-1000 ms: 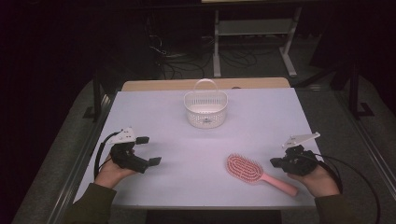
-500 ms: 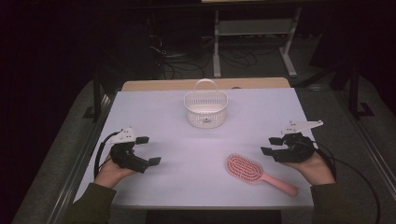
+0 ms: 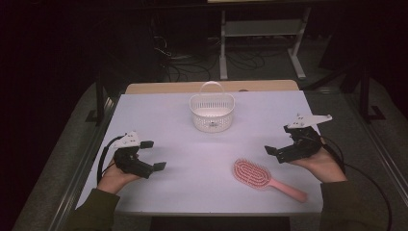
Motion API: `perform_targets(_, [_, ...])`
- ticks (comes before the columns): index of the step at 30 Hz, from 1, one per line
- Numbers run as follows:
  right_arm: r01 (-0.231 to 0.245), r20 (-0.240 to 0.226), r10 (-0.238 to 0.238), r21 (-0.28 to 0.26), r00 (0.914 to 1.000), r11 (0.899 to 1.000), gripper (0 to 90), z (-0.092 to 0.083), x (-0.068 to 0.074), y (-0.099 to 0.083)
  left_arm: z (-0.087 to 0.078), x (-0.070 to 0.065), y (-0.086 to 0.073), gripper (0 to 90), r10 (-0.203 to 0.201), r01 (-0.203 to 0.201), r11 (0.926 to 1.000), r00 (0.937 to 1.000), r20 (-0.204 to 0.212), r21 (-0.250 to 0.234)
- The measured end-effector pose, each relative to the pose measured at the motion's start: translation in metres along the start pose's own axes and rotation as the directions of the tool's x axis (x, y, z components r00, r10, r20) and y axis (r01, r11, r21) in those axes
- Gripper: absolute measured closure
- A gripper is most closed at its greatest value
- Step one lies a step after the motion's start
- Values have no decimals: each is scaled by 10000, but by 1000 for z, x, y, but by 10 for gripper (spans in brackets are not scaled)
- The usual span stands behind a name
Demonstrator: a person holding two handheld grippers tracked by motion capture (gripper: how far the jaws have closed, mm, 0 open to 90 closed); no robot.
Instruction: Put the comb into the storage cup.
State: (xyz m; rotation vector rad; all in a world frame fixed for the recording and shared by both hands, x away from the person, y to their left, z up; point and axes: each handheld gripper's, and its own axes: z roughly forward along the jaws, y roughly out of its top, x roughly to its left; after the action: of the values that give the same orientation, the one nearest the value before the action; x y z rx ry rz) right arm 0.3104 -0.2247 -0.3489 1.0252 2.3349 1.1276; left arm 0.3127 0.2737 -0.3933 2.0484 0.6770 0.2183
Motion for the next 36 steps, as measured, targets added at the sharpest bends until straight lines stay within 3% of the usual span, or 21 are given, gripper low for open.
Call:
perform_targets(18, [-80, 16, 81, -184, 10000, 9998, 0, -10, -1, -3, -1, 0, 0, 8, 23, -23, 10000, 10000, -25, 17])
perform_targets(36, [389, -366, -386, 74, 9986, 9992, 0, -17, 7, -11, -2, 0, -1, 8, 24, -23, 10000, 10000, -77, 29])
